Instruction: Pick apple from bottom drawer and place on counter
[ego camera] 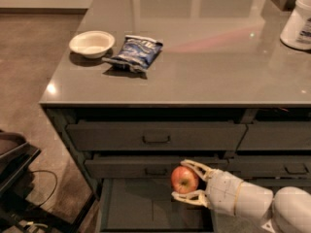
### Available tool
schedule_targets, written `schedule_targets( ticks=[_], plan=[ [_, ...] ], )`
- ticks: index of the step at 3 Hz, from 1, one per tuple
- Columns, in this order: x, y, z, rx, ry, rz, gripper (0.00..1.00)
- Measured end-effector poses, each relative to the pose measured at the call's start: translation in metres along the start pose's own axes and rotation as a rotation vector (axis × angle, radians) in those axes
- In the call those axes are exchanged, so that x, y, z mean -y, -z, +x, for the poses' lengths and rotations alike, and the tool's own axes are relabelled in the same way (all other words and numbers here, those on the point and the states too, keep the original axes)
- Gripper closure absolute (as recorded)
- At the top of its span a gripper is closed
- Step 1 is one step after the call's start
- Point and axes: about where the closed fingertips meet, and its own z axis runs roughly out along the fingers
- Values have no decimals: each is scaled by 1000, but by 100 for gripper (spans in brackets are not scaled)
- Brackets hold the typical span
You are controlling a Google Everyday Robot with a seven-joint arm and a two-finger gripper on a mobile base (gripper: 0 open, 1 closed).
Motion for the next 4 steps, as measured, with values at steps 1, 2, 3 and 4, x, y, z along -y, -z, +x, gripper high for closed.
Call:
schedule_targets(
  ticks=[1, 2, 3, 4],
  plan=[
    [27, 5, -41, -8, 119, 38, 100],
    [28, 5, -41, -8, 120, 38, 100],
    [53, 11, -78, -8, 213, 38, 100],
    [94, 20, -147, -5, 383, 49, 100]
  ],
)
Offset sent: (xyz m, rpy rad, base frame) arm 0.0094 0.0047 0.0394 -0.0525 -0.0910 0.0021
